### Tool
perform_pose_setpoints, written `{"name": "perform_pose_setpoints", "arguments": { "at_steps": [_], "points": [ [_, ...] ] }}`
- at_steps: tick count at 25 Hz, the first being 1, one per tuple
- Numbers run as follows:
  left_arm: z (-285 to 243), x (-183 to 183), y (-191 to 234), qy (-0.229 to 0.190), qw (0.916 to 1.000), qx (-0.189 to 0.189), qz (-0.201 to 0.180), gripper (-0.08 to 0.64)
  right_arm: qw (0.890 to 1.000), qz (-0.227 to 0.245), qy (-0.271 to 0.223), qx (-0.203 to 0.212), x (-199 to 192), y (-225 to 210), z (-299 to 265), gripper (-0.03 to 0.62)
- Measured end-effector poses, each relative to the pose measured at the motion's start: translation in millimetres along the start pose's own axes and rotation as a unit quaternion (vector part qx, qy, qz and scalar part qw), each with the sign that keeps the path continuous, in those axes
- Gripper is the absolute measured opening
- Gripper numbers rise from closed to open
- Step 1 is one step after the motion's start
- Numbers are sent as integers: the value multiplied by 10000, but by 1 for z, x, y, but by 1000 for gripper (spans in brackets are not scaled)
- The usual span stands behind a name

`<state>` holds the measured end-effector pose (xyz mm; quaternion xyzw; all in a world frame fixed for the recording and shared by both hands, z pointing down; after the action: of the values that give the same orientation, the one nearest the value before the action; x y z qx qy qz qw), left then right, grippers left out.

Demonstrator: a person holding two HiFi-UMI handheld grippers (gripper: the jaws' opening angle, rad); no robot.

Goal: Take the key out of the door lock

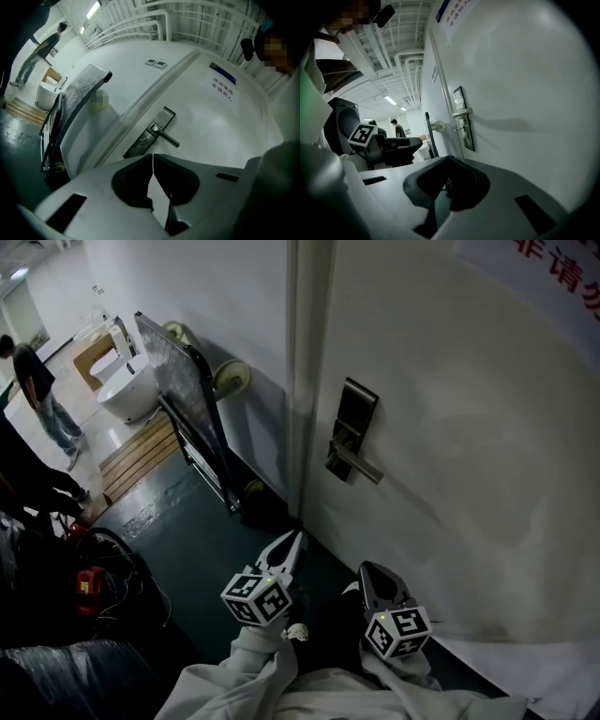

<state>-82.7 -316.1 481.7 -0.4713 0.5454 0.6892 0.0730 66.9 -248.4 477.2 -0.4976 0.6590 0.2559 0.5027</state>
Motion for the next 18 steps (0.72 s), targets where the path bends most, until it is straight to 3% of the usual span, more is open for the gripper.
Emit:
{"name": "perform_pose_setpoints", "arguments": {
  "at_steps": [7,13,16,18],
  "points": [
    [-44,11,8,-203,9987,-65,455,15,9994,73,172,288,9,-13,-25,52],
    [-73,9,22,-273,9930,-8,1147,22,9986,193,244,427,14,-15,-38,52],
    [-88,10,25,-313,9870,-150,1568,124,9986,155,289,408,10,-18,-38,52],
    [-97,10,25,-335,9839,-194,1745,132,9987,121,308,376,8,-21,-36,52]
  ]
}}
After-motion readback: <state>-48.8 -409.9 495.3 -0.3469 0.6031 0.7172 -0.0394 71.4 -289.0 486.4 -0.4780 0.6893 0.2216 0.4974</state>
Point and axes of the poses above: the fingertips, and each gripper's own axes: z backward along the fingers, y to its left, x out of its top, the point moved 2 cm from there along z, backward along the fingers, and after that the axes turned 2 degrees about z, right-handed, at the moved point
